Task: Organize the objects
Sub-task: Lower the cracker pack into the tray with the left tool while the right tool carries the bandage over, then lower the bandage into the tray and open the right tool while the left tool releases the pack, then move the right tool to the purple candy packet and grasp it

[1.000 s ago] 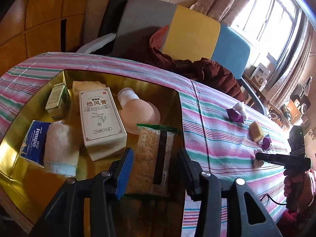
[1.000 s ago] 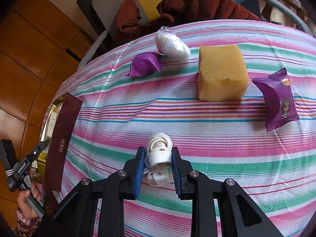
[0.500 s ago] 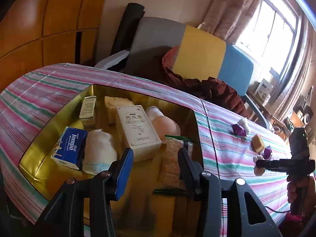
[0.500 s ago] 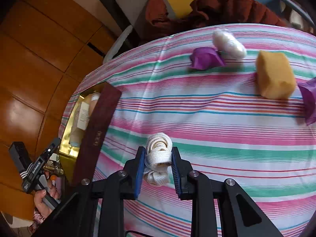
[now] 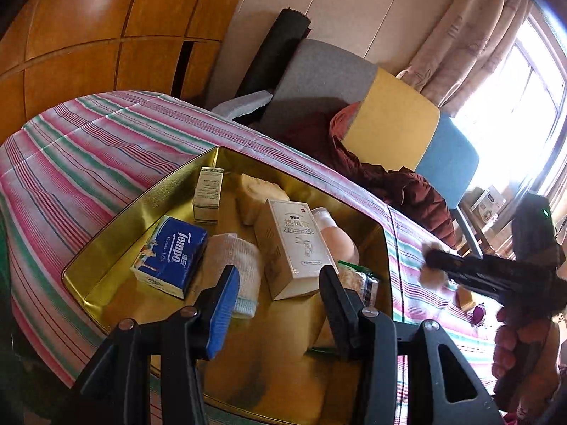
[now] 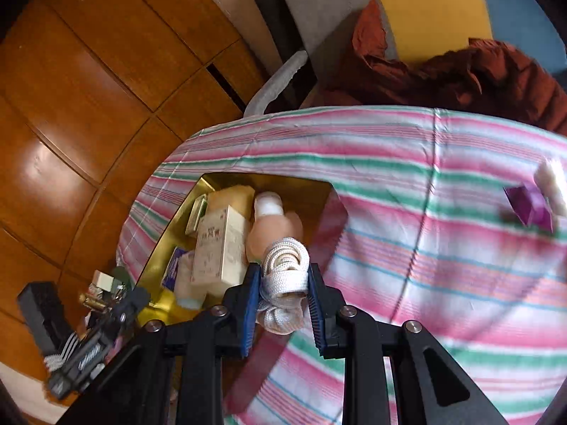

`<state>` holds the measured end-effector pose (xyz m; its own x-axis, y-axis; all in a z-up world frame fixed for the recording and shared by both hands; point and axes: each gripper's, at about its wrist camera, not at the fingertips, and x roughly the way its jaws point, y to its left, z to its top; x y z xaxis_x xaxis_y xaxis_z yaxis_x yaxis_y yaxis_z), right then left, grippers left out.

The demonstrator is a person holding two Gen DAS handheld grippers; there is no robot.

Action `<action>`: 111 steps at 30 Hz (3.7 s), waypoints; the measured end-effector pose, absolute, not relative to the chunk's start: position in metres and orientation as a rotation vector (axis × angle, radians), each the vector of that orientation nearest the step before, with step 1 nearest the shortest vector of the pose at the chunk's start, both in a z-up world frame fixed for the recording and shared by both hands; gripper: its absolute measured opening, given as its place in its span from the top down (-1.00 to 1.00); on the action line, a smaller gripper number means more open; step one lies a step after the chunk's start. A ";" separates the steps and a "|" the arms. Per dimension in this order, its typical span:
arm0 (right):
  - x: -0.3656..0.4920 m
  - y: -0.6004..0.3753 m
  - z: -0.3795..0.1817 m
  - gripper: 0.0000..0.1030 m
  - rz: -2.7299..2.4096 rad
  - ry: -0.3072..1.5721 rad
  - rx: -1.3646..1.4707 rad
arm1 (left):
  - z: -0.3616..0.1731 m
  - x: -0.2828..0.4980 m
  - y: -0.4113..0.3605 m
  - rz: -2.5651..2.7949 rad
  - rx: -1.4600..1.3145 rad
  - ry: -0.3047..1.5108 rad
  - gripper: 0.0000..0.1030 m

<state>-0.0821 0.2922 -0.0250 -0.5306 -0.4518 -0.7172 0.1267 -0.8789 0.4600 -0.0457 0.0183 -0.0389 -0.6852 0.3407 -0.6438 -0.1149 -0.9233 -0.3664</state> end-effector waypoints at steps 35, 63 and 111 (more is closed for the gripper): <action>-0.028 0.304 -0.058 -0.22 -2.621 -0.183 1.419 | -0.040 -0.014 0.081 2.460 -1.071 -0.270 0.08; 0.028 0.533 -0.064 -0.38 -2.957 -0.245 1.723 | -0.045 0.052 0.200 2.194 -1.060 0.060 0.08; 0.024 0.656 -0.104 0.33 -2.919 -0.764 1.849 | -0.068 -0.028 0.464 2.070 -1.156 0.301 -0.28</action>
<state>0.0243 0.6556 -0.1036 -0.3972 0.1024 -0.9120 -0.5361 -0.8325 0.1400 -0.0276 0.4639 -0.0682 -0.3258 0.4860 -0.8110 -0.6971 -0.7029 -0.1412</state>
